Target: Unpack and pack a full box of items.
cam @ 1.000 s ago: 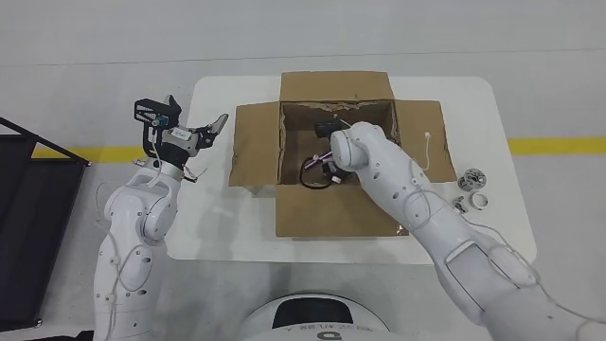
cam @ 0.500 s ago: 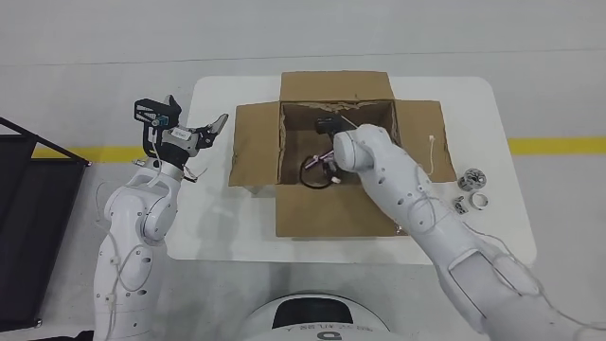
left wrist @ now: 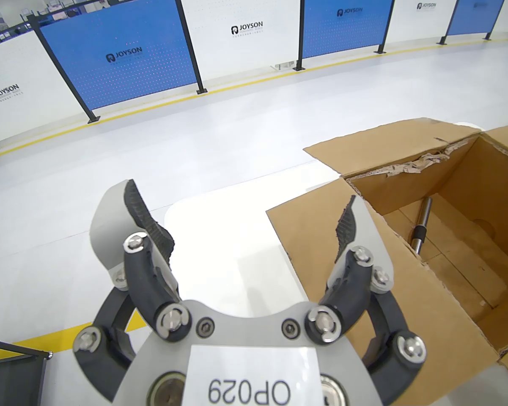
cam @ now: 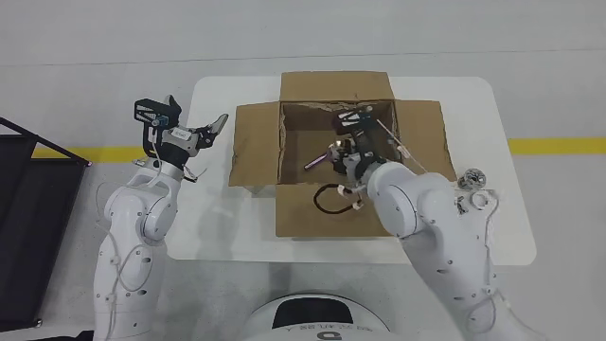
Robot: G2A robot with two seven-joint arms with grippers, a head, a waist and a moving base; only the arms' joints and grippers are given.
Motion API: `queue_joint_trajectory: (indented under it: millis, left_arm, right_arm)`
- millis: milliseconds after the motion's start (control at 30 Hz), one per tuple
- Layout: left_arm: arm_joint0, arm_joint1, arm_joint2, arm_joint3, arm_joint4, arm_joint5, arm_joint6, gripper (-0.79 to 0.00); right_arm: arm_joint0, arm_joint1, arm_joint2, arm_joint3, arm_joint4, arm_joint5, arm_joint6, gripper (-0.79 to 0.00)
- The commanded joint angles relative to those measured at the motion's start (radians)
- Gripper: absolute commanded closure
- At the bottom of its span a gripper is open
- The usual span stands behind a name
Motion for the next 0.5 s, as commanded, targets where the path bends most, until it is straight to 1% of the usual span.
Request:
queue_joint_trajectory:
  millis: [0,67,100,167,233,300,367,467]
  left_arm:
    - [0.0,0.0,0.0,0.0,0.0,0.0,0.0,-0.785]
    - [0.0,0.0,0.0,0.0,0.0,0.0,0.0,-0.785]
    - [0.0,0.0,0.0,0.0,0.0,0.0,0.0,-0.785]
    - [0.0,0.0,0.0,0.0,0.0,0.0,0.0,-0.785]
    - [0.0,0.0,0.0,0.0,0.0,0.0,0.0,-0.785]
    - [0.0,0.0,0.0,0.0,0.0,0.0,0.0,-0.785]
    - [0.0,0.0,0.0,0.0,0.0,0.0,0.0,-0.785]
    - [0.0,0.0,0.0,0.0,0.0,0.0,0.0,-0.785]
  right_arm:
    - [-0.077,0.007,0.049,-0.098,-0.005,-0.001,-0.066,0.0]
    - [-0.156,0.013,0.117,-0.183,0.002,0.005,-0.129,0.0]
    - [-0.192,0.016,0.154,-0.197,0.016,0.003,-0.167,0.0]
    - [-0.246,0.019,0.241,-0.197,0.077,-0.003,-0.25,0.0]
    - [-0.298,0.021,0.342,-0.197,0.159,-0.01,-0.303,0.0]
    - [-0.353,0.023,0.451,-0.197,0.253,-0.029,-0.334,0.0]
    - [-0.409,0.024,0.546,-0.197,0.359,-0.078,-0.353,0.0]
    - [-0.505,0.023,0.685,-0.197,0.481,-0.106,-0.396,0.0]
